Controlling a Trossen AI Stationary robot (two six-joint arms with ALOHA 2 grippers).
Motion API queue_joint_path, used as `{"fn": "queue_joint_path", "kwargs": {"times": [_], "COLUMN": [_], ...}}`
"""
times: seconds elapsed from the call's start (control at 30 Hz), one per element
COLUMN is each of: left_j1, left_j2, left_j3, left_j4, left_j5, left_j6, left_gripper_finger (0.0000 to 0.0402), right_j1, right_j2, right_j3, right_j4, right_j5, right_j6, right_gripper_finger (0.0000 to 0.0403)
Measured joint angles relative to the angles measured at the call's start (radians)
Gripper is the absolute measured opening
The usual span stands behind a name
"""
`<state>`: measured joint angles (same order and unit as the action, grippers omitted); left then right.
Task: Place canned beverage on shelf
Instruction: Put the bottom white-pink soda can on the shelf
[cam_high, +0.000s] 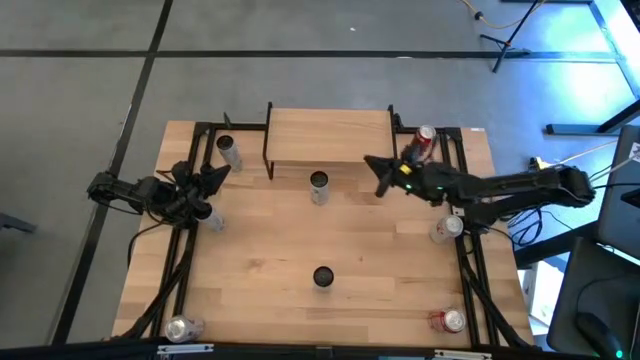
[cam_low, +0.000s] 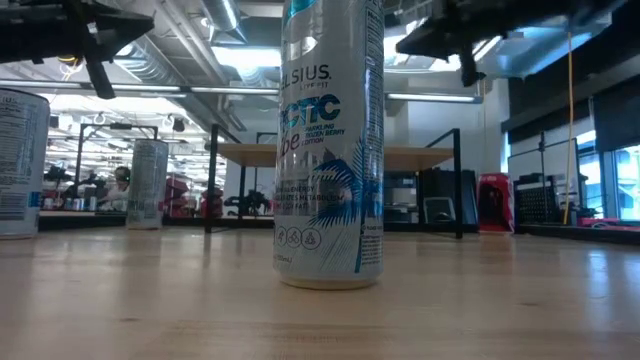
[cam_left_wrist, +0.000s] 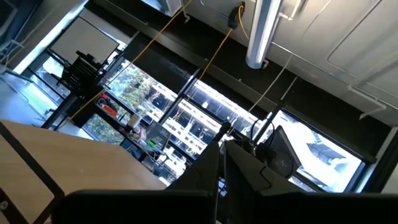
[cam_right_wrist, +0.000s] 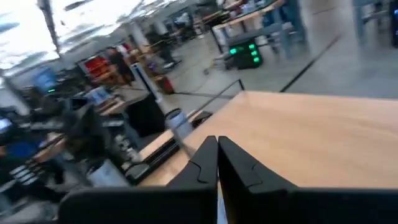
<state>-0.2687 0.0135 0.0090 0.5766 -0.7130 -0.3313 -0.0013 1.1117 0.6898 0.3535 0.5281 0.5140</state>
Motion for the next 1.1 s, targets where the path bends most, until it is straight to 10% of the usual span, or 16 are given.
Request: {"fn": "queue_joint_path", "kwargs": {"times": [0.47,0.73,1.1], "left_j1": [0.0,0.0,0.0], "left_j2": [0.0,0.0,0.0], "left_j3": [0.0,0.0,0.0], "left_j4": [0.001,-0.001,-0.007], "left_j5": [0.054,0.049,0.042], "left_j6": [0.001,0.004,0.001], "left_gripper_finger": [0.0015,0.0015,0.0015], "right_j1": [-0.014,-0.025,-0.049], "right_j2": [0.431,0.549,0.647], "right_j3": [0.607,0.742,0.744], "right_j4": [-0.791,-0.815,-0.757], "right_j5": [-0.227,-0.23,-0.195], "right_j6": [-0.004,-0.127,-0.049], "right_gripper_finger": [0.0226,0.0316,0.0335]}}
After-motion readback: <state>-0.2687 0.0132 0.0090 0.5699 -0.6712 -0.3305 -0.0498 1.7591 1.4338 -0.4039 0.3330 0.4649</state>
